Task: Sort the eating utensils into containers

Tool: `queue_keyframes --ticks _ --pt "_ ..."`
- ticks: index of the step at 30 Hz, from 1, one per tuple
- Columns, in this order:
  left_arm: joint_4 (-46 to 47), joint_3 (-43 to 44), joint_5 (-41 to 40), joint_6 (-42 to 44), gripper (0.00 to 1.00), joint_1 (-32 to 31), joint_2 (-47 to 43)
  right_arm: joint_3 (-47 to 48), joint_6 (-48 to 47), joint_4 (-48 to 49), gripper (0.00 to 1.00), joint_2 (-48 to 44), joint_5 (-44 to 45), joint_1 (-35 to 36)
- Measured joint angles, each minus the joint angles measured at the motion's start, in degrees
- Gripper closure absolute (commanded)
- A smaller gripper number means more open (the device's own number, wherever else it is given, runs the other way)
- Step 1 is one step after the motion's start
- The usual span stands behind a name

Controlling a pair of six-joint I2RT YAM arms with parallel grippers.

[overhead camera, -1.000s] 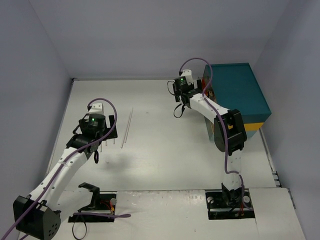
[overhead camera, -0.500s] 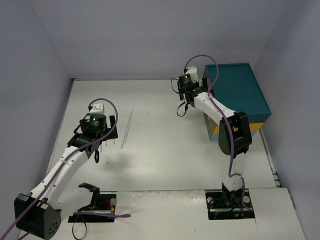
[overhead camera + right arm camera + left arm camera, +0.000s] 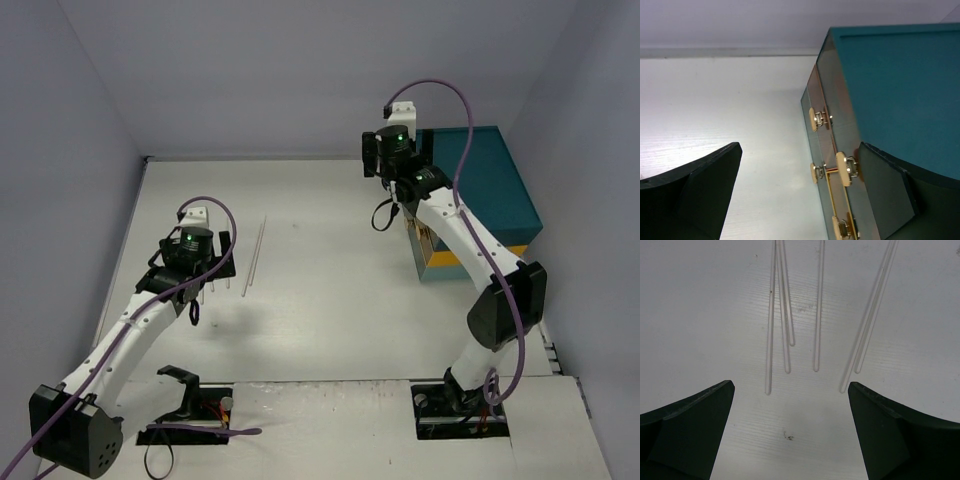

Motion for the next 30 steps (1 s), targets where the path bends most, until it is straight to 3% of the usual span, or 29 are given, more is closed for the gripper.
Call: queue_keyframes --ticks 11,22,30 --pt "-2.52 0.24 -1.58 2.74 0.03 0.0 -2.97 -5.42 -0.38 -1.39 0.0 -2.12 -0.99 -1.82" --pt "-4.46 0.7 -1.6 6.98 0.03 0.02 -14.2 -7.18 -0.25 -1.61 0.0 0.24 -3.0 -3.03" --pt "-4.0 0.7 -1.86 7.55 0.03 0.07 -11.59 -7.94 0.17 -1.54 0.0 0.74 -4.66 -3.02"
